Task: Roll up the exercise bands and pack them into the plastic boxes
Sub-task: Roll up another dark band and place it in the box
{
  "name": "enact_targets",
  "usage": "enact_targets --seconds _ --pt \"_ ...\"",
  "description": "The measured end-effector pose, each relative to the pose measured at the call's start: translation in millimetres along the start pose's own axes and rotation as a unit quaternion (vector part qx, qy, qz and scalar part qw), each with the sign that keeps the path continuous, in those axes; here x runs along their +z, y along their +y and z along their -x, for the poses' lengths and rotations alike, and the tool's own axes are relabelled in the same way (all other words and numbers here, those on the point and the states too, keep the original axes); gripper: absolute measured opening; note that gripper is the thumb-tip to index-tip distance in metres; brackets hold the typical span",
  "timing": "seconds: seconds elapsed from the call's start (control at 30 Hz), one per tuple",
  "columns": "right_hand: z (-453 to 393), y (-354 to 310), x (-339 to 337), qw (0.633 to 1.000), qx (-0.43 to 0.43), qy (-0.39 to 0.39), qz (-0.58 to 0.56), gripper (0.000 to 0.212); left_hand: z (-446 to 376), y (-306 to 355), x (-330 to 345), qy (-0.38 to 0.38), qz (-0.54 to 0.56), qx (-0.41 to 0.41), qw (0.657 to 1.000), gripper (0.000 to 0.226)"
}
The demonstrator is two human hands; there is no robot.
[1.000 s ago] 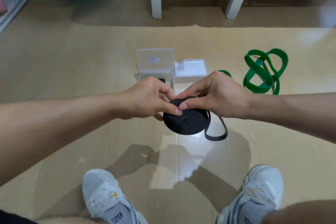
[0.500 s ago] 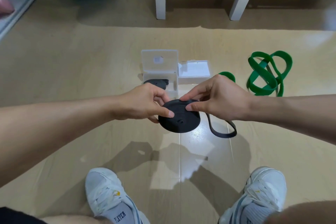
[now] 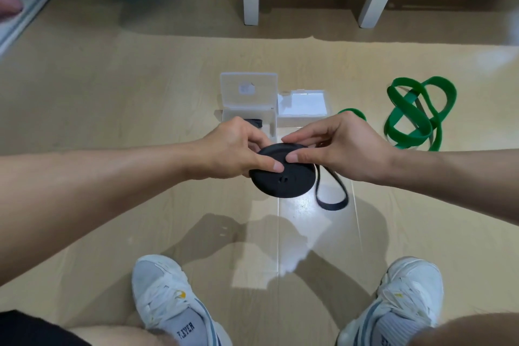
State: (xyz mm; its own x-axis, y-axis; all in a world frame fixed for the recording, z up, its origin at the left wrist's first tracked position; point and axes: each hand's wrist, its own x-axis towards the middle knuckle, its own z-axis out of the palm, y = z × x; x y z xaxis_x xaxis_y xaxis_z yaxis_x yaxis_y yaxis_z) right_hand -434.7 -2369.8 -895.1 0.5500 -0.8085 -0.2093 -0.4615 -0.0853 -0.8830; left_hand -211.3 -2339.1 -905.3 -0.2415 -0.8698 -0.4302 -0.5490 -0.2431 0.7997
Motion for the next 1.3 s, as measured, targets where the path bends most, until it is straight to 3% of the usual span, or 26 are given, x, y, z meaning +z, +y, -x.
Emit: enact_targets --seconds 0.17,0.4,0.6,1.03,1.1,1.23,1.3 --pt "-3 3 0 0.998 -0.010 0.017 0.052 0.024 -1 -4 3 0.027 -0.039 0.026 0.999 0.015" --pt "4 -1 6 0.994 -0.030 -0.017 0.103 0.020 -2 3 11 -0.015 -0.086 0.045 0.995 0.016" --pt "1 -7 -6 0.986 -0.072 -0.013 0.152 0.020 -3 2 0 0.011 -0.039 0.022 0.999 0.014" --pt "2 6 -7 0.999 0.002 0.033 0.038 0.024 10 -10 -4 0.008 0.090 -0.007 0.996 0.013" --pt "1 1 -7 0.998 0.011 0.029 0.056 0.022 8 -6 -1 0.002 0.040 0.000 0.999 0.017" --pt "2 -10 1 0.993 -0.014 -0.010 0.119 0.016 2 8 8 0.012 -0.223 0.046 0.974 0.031" --pt "2 -13 6 0.992 -0.022 -0.018 0.124 0.014 0 10 12 0.005 -0.217 0.056 0.975 0.030"
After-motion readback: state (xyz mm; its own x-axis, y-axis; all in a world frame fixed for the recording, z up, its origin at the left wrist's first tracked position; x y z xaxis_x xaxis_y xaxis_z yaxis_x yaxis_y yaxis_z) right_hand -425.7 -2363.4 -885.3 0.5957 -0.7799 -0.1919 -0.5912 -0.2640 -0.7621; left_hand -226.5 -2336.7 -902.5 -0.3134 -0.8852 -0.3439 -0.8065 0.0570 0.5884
